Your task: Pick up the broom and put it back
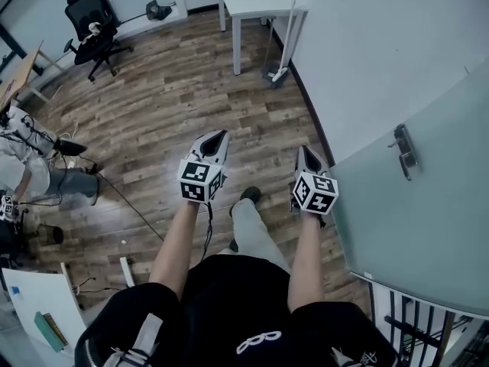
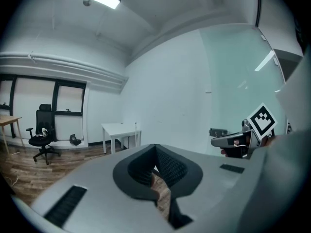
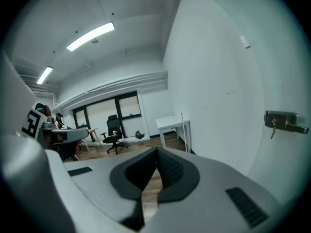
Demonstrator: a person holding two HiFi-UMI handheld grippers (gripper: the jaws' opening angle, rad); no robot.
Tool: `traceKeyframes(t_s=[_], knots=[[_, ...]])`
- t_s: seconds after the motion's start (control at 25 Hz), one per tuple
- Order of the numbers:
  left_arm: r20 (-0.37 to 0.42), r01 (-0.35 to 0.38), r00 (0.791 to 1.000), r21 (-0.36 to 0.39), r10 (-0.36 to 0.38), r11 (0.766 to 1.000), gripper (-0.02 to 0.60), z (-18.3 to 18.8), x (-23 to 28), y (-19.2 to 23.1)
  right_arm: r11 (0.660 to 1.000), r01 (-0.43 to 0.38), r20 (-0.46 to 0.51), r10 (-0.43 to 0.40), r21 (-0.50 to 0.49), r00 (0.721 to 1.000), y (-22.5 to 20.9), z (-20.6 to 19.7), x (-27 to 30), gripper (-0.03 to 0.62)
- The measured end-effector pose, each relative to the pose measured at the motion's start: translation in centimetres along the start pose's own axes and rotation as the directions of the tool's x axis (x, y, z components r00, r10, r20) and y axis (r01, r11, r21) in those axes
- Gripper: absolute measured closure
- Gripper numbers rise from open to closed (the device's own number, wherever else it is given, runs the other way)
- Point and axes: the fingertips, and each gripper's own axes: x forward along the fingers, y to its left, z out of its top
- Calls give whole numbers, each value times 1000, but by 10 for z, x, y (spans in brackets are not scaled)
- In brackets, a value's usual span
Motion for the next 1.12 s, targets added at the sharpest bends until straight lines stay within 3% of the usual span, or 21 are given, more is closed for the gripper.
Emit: traceKeyframes(t_s=[0.36,0.8,1.12], knots=[[-3,4,1000,26,-4,1000,574,22,60,61,1000,2,19,-2,7,1000,3,38,90,569],[2,-50,999,-31,50,998,574,48,139,148,999,-23,-11,23,-39,1000,-1,86,210,569],[-2,-62,998,-27,62,998,574,63,190,181,997,-50,-21,49,-57,999,-7,111,276,569]])
